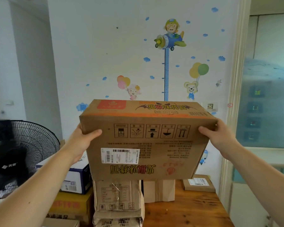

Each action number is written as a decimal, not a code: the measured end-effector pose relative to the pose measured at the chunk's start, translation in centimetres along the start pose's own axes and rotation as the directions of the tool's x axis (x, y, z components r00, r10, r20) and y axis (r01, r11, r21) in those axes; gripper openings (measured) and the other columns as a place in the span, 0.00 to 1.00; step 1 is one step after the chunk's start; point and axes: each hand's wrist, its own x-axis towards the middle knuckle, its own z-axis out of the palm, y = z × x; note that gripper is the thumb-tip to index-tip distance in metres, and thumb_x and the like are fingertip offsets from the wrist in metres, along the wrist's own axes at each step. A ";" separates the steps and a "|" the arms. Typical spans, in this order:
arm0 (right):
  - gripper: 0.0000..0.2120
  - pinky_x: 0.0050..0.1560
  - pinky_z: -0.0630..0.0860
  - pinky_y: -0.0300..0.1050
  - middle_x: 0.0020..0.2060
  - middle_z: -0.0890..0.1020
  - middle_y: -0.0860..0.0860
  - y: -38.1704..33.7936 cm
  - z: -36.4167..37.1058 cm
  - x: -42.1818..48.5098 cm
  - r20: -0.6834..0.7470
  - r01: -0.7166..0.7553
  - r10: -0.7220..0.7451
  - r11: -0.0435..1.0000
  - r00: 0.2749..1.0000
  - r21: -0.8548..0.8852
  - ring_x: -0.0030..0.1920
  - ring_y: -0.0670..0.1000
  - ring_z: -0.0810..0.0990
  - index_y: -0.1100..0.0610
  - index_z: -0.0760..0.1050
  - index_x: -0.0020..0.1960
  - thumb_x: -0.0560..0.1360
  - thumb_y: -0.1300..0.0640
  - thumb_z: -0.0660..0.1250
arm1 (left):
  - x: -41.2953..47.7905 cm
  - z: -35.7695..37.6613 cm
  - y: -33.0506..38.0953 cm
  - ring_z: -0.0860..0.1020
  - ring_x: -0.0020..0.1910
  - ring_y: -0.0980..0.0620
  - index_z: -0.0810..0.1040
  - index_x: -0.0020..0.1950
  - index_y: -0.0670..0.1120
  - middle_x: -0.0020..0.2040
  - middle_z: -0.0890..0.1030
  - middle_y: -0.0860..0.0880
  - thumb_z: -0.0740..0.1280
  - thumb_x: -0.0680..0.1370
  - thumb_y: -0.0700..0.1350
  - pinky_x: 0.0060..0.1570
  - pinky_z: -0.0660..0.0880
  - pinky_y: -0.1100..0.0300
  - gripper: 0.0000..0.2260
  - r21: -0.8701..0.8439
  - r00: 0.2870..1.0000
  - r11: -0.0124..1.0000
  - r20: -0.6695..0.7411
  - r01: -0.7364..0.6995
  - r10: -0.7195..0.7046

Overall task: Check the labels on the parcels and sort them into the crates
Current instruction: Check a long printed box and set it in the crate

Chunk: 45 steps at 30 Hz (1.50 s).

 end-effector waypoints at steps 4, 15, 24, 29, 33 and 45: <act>0.28 0.57 0.74 0.57 0.54 0.77 0.46 -0.2 0.5 0.1 0.062 -0.064 0.060 0.997 0.996 0.053 0.57 0.53 0.76 0.46 0.60 0.74 0.78 0.52 0.69 | 0.1 0.1 -0.4 0.79 0.56 0.50 0.67 0.71 0.50 0.58 0.80 0.49 0.72 0.74 0.35 0.52 0.76 0.52 0.29 0.048 1.000 0.999 -0.013 0.026 -0.026; 0.22 0.50 0.74 0.52 0.56 0.78 0.50 1.2 0.6 -0.1 0.097 -0.172 0.170 0.985 0.981 0.012 0.50 0.51 0.77 0.50 0.66 0.66 0.76 0.55 0.71 | -1.2 0.6 -1.1 0.80 0.54 0.46 0.62 0.71 0.54 0.57 0.80 0.45 0.69 0.77 0.37 0.45 0.76 0.53 0.28 0.044 0.985 0.987 0.071 0.153 -0.156; 0.18 0.59 0.76 0.60 0.55 0.81 0.52 2.2 0.2 0.0 0.040 -0.148 0.154 0.981 0.987 -0.127 0.54 0.55 0.79 0.55 0.72 0.62 0.75 0.54 0.72 | -0.9 0.5 -1.4 0.82 0.54 0.44 0.73 0.66 0.47 0.56 0.84 0.45 0.69 0.78 0.41 0.58 0.77 0.42 0.17 0.075 0.972 0.977 0.107 0.200 -0.207; 0.22 0.55 0.75 0.56 0.56 0.77 0.48 2.3 0.5 -0.2 0.027 -0.104 0.108 0.987 0.994 -0.123 0.54 0.53 0.76 0.46 0.65 0.68 0.77 0.48 0.69 | -1.0 1.0 -1.8 0.81 0.54 0.45 0.68 0.70 0.49 0.56 0.83 0.45 0.66 0.80 0.47 0.50 0.78 0.49 0.19 0.018 0.970 0.974 0.094 0.225 -0.226; 0.38 0.50 0.77 0.58 0.55 0.76 0.48 2.3 -0.2 -0.2 0.233 -0.205 0.237 0.966 0.943 -0.155 0.54 0.55 0.76 0.36 0.52 0.73 0.76 0.63 0.68 | -0.6 0.4 -1.7 0.79 0.55 0.43 0.57 0.75 0.50 0.57 0.78 0.43 0.69 0.78 0.44 0.57 0.76 0.43 0.30 0.000 0.969 0.971 0.050 0.241 -0.241; 0.18 0.42 0.77 0.50 0.52 0.82 0.54 1.2 -0.4 -1.0 0.304 -0.299 0.287 0.954 0.909 -0.005 0.51 0.58 0.81 0.46 0.71 0.64 0.79 0.63 0.63 | -0.7 -1.2 -1.3 0.79 0.54 0.43 0.71 0.68 0.54 0.57 0.82 0.43 0.61 0.82 0.40 0.51 0.74 0.48 0.16 -0.134 0.961 0.955 0.106 0.266 -0.254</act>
